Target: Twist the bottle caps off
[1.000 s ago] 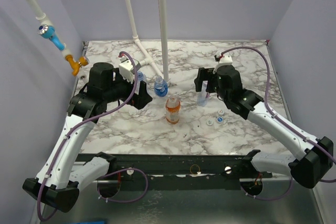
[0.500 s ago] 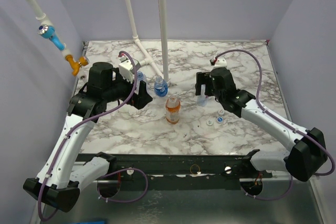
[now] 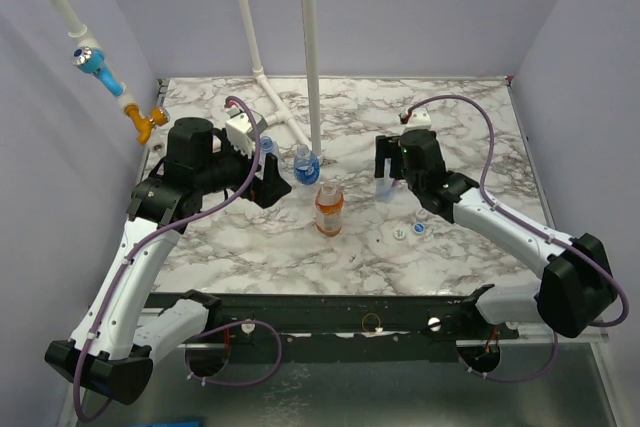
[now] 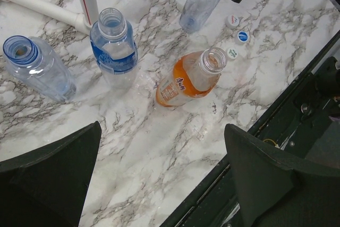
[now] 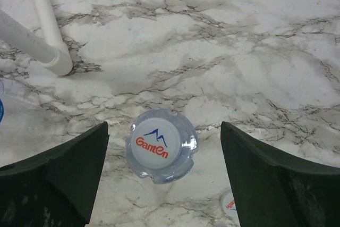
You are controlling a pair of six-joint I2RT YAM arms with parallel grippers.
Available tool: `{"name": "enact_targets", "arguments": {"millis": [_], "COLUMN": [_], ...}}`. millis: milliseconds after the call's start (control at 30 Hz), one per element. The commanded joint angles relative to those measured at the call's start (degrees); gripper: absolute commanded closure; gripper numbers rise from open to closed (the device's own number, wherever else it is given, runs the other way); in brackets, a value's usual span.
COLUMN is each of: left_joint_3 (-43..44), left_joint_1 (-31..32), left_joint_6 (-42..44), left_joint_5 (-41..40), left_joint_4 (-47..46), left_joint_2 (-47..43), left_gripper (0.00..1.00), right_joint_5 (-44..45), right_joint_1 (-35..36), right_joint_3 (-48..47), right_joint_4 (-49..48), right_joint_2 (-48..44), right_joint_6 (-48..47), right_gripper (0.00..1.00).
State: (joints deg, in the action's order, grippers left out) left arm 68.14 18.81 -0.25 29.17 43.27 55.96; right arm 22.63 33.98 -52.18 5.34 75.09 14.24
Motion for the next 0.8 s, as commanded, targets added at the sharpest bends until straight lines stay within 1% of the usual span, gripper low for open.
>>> {"name": "enact_targets", "arguments": {"millis": [0, 133, 167, 267, 400, 533, 700, 767], "left_joint_3": [0.43, -0.1, -0.27, -0.98, -1.34, -1.52, -1.95, -2.0], "left_joint_1": [-0.43, -0.48, -0.46, -0.61, -0.59, -0.7, -0.66, -0.6], "left_joint_6": [-0.72, -0.8, -0.8, -1.19, -1.33, -1.33, -2.19, -2.57], "left_joint_5": [2.0, 2.71, 2.82, 3.23, 3.54, 3.63, 4.78, 6.16], "left_joint_4": [-1.4, -1.43, -1.43, -1.54, -1.53, -1.52, -1.53, -1.52], "left_joint_2": [-0.31, -0.46, -0.5, -0.64, -0.92, -1.16, -1.3, -1.05], "left_gripper": [0.01, 0.01, 0.01, 0.01, 0.01, 0.01, 0.01, 0.01], "right_joint_5": [0.96, -0.31, -0.62, -0.9, -1.68, -2.15, -3.34, -4.52], "right_joint_1": [-0.95, -1.07, -1.06, -1.07, -1.02, -1.04, -1.02, -1.02], "right_joint_3": [1.16, 1.75, 1.86, 2.19, 1.85, 1.42, 1.01, 0.56], "right_joint_4": [-4.28, -4.74, -6.63, -7.86, -8.38, -8.28, -7.43, -6.92], "right_joint_2": [2.06, 3.06, 3.26, 3.94, 4.79, 5.03, 3.48, 2.25], "right_joint_6": [-1.37, -1.05, -1.06, -1.02, -0.81, -0.8, -0.48, -0.48], "right_gripper": [0.14, 0.21, 0.24, 0.33, 0.38, 0.48, 0.63, 0.65]}}
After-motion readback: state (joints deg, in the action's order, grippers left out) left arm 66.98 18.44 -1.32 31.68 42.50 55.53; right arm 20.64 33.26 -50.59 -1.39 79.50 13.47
